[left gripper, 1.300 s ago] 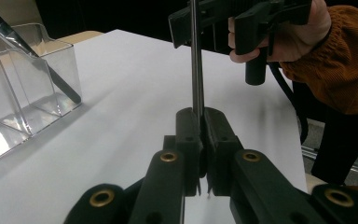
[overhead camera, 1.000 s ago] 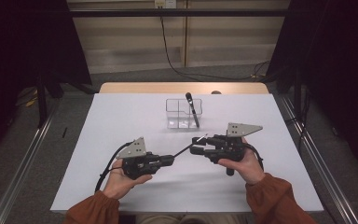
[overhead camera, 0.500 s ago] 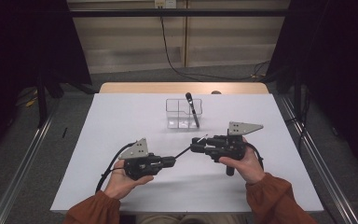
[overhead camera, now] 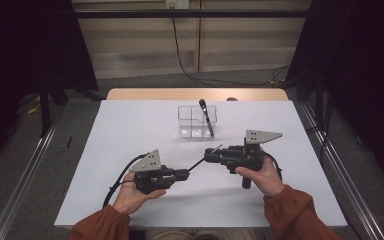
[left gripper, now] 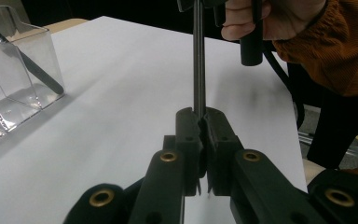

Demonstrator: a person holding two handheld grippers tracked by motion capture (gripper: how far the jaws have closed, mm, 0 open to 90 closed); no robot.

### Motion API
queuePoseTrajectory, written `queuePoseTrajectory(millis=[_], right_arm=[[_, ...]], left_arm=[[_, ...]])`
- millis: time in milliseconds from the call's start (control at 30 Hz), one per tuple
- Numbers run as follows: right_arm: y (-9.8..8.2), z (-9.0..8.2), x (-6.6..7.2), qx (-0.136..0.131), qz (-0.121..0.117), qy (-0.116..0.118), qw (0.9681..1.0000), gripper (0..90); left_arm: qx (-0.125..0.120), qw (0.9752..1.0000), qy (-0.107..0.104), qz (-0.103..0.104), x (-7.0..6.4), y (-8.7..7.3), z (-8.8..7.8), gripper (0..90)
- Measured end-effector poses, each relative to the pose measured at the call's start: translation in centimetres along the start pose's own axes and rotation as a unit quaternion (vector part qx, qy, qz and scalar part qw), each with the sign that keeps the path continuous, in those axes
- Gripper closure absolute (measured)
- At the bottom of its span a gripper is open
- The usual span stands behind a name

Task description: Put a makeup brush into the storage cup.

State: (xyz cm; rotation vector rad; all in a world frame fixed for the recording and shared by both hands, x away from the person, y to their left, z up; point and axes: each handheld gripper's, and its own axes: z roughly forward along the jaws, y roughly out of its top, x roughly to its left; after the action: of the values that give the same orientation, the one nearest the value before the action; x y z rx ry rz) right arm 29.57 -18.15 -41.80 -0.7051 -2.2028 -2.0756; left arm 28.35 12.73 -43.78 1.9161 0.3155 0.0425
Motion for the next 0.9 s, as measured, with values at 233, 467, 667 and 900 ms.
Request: queuePoseTrajectory(millis=[233, 467, 667, 900], right_arm=[[-0.08, 0.11, -0.02, -0.005, 0.007, 0.003, 1.0, 78.4], [-0.29, 0.33, 0.03, -0.004, 0.015, 0.01, 0.9998, 80.5], [-0.32, 0.54, 0.21, -0.007, 0.027, 0.028, 0.9992, 85.2], [-0.35, 0.6, 0.17, -0.005, 0.028, 0.029, 0.9992, 85.6]], left_arm=[[0.003, 1.0, 0.002, 0.002, -0.03, -0.11, 0.12, 85.5], [0.008, 1.0, 0.001, 0.002, -0.04, -0.53, 0.41, 85.3], [0.014, 0.9999, 0.008, -0.001, 0.28, -0.72, 0.43, 82.6], [0.008, 0.9999, 0.009, -0.013, 0.61, -0.92, 0.41, 76.7]])
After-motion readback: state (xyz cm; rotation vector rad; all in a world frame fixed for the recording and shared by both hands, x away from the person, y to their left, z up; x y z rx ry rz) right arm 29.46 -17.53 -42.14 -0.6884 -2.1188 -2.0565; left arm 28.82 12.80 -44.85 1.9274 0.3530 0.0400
